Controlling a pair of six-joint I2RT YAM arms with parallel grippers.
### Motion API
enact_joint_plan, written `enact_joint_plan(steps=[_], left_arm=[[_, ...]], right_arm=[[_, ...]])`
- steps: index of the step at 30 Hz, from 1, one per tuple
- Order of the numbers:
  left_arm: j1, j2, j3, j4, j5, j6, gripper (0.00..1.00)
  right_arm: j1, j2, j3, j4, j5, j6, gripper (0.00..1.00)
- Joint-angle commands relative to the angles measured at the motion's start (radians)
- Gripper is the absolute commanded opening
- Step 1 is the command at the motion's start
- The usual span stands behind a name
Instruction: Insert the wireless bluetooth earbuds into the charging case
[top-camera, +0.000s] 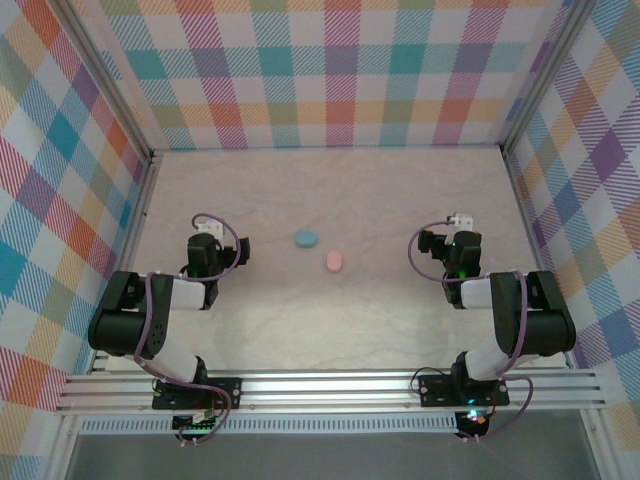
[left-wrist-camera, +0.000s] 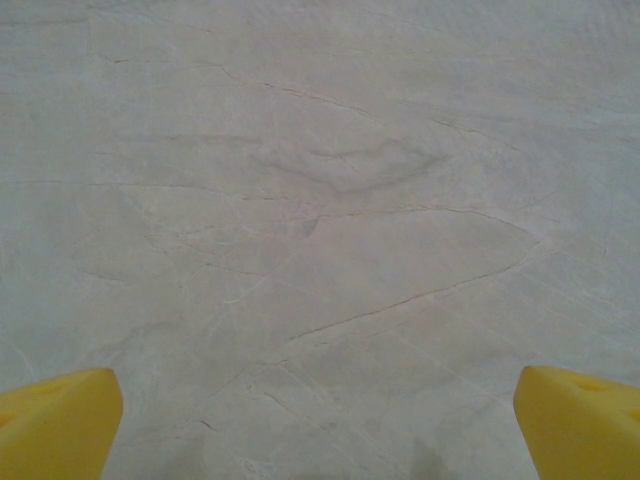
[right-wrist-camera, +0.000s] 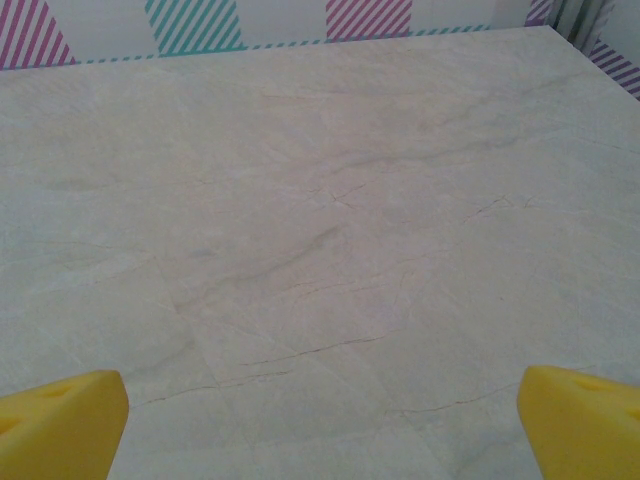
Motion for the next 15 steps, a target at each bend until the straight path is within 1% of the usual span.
enact_joint_plan(steps=[1,15], left_arm=[[0.013,0.004,0.018,0.035,0.018,-0.007,1.00],[0.013,0.004,0.019,0.036,0.018,-0.007,1.00]], right_arm=[[-0.005,-0.004,0.015,0.006,-0.021,0.007,1.00],[-0.005,-0.004,0.017,0.006,-0.024,0.005,1.00]])
